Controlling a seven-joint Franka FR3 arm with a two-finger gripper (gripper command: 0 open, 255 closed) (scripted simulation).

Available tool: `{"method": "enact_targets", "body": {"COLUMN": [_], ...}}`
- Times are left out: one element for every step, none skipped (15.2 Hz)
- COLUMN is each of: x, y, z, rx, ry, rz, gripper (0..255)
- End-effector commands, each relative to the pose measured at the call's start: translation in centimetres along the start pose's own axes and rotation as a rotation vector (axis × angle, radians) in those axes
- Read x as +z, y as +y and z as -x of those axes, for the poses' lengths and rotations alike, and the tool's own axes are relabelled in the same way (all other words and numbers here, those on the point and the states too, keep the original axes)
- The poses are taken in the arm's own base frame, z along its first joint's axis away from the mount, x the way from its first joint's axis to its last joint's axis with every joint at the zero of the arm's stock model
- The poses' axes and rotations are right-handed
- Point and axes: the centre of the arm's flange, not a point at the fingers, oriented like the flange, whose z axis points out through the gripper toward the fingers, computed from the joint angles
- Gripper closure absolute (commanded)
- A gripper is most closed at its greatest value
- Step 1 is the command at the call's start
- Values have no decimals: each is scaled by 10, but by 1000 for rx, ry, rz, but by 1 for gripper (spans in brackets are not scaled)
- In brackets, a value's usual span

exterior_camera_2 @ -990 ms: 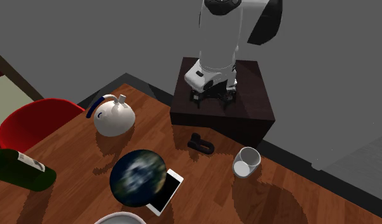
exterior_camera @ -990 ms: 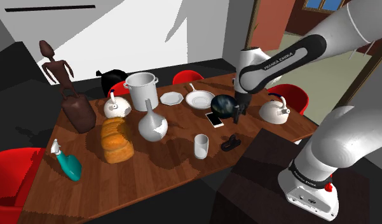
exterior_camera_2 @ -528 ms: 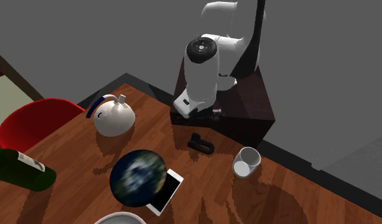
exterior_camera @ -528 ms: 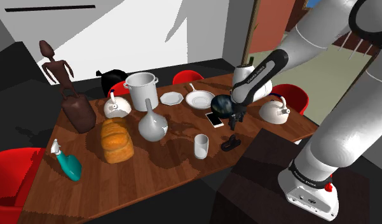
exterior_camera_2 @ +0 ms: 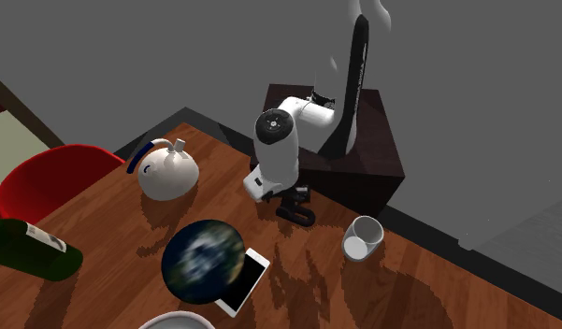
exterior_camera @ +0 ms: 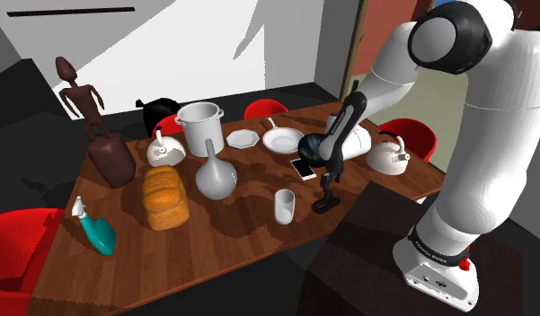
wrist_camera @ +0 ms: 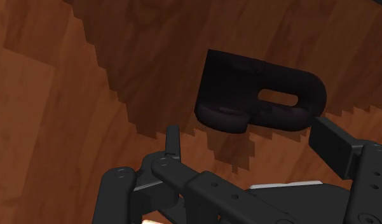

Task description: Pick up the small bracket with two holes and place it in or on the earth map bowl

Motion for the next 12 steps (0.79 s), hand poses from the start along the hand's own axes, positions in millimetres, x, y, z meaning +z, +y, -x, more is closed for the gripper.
{"method": "enact_targets", "body": {"x": [16,21,26,32,37,42,48,51,51,51,51,51], "y": [5,5,5,5,5,5,5,5,5,5,5,5], "z": [-2,-2,-2,-2,-2,-2,-2,-2,-2,-2,-2,-2], "rx": [3,3,3,3,3,3,3,3,3,3,3,3], "ry": [0,0,0,0,0,0,0,0,0,0,0,0], "rz": [0,0,0,0,0,0,0,0,0,0,0,0], "gripper": [0,0,0,0,0,0,0,0,0,0,0,0]}}
